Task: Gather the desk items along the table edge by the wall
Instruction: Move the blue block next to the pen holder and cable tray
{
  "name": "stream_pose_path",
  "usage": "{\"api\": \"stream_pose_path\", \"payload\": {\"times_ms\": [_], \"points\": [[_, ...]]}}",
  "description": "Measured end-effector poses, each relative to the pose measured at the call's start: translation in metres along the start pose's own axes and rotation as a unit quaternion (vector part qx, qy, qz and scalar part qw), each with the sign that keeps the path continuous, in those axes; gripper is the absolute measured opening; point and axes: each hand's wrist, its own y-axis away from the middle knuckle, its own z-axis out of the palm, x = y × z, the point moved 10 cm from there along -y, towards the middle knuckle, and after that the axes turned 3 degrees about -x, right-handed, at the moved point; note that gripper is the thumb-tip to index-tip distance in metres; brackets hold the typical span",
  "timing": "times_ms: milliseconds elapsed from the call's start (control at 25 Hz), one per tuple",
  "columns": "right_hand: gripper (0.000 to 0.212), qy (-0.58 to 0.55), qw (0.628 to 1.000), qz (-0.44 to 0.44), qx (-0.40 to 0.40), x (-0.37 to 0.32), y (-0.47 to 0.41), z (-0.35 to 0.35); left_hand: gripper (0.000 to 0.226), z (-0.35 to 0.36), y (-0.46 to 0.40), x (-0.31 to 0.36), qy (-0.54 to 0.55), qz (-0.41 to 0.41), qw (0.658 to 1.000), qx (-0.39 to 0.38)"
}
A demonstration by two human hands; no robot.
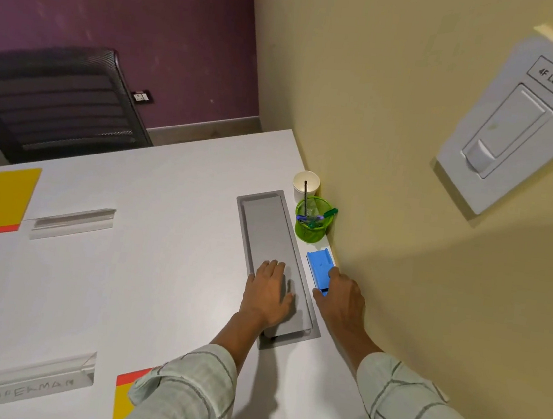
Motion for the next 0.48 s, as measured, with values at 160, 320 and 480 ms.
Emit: {"api": "stream_pose_path", "payload": {"times_ms": [160, 320, 480], "points": [[0.065, 0.087, 0.995, -0.039, -0.004, -0.005, 0.001, 0.013, 0.074, 0.002, 0.002, -0.009, 0.000, -0.011, 1.000, -0.009], [0.078, 0.145, 0.980, -0.131, -0.040, -0.027, 0.012, 0.033, 0.075, 0.000, 0.011, -0.012, -0.005, -0.021, 1.000, -0.016], [0.083, 0.151, 0.976, -0.139, -0.070, -0.030, 0.016, 0.043, 0.076, -0.002, 0.021, -0.018, -0.012, -0.031, 0.999, -0.014]]}}
